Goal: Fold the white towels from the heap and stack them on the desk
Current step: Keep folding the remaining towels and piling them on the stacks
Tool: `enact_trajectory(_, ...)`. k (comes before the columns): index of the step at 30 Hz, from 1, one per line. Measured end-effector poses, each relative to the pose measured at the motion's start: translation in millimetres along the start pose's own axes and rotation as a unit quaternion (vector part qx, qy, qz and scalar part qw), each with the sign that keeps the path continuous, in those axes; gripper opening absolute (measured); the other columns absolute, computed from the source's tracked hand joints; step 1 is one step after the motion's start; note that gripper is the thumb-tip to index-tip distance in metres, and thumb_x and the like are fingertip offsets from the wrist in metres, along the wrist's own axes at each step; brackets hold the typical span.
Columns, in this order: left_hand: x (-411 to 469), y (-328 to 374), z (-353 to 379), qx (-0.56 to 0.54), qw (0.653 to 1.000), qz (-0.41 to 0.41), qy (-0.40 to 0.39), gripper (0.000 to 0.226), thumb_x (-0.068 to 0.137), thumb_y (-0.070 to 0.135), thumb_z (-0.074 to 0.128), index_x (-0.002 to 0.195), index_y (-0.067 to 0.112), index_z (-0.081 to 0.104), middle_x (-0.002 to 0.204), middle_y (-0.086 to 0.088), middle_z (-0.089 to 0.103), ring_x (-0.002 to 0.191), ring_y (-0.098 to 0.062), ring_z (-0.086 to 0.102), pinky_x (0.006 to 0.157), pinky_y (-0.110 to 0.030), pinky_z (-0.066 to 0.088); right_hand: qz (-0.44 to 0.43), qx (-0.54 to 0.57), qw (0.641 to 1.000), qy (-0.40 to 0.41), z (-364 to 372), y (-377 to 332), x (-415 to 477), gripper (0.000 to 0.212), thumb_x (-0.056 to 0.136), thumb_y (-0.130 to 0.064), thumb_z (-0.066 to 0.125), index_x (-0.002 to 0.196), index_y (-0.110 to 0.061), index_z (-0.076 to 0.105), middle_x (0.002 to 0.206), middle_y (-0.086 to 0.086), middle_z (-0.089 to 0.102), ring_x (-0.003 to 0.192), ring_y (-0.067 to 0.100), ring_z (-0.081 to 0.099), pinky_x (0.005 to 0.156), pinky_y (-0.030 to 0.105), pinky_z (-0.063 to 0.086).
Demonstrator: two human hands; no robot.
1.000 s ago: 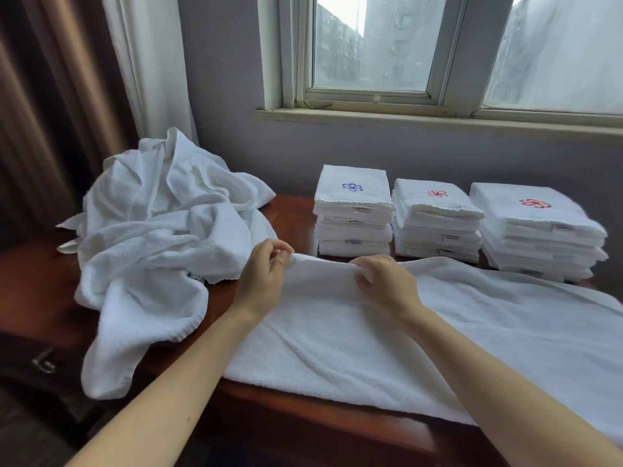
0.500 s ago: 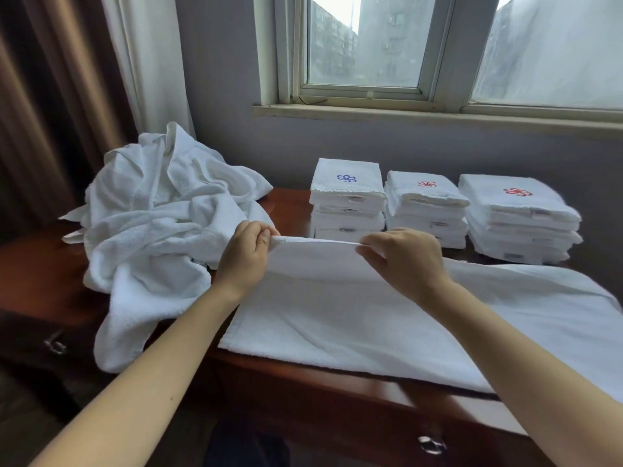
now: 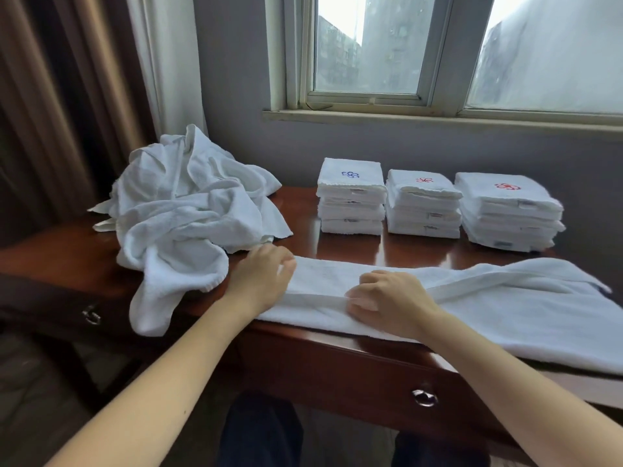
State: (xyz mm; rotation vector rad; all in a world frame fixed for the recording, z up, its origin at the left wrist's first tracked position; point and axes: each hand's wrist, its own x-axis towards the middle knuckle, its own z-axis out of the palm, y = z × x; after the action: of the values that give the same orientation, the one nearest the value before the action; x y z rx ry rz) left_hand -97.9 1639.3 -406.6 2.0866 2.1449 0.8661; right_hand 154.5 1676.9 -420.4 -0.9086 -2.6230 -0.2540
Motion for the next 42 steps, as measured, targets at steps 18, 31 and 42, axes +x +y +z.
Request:
enact_trajectory(18,-4,13,59,0.059,0.984,0.107,-0.131,0.051,0.101,0.034,0.033,0.152,0.034,0.03,0.163,0.006,0.019,0.15,-0.013,0.012,0.119,-0.032,0.008,0.202,0.149,0.965,0.07,17,13,-15,0.013,0.084,-0.017,0.073,0.096,-0.011,0.071,0.102,-0.001,0.068,0.099,0.023,0.061,0.092,0.043,0.046)
enact_trajectory(31,15,-28,28,0.063,0.983,0.062,-0.162,0.054,0.099,0.027,0.037,0.152,0.033,0.031,0.163,0.006,0.018,0.149,-0.012,0.013,0.12,-0.032,0.008,0.193,0.167,0.964,0.078,39,-11,38,0.016,0.085,-0.024,0.067,0.1,-0.02,0.07,0.104,-0.008,0.066,0.103,0.016,0.057,0.098,0.034,0.039)
enact_trajectory(42,46,105,66,-0.062,0.968,0.177,-0.164,0.043,0.088,0.034,0.059,0.131,0.034,0.056,0.137,0.017,0.049,0.124,-0.004,0.047,0.099,-0.028,0.043,0.294,0.118,0.945,0.076,-24,90,-42,0.033,0.086,-0.015,0.061,0.118,-0.022,0.066,0.117,-0.006,0.063,0.116,0.016,0.052,0.104,0.033,0.036)
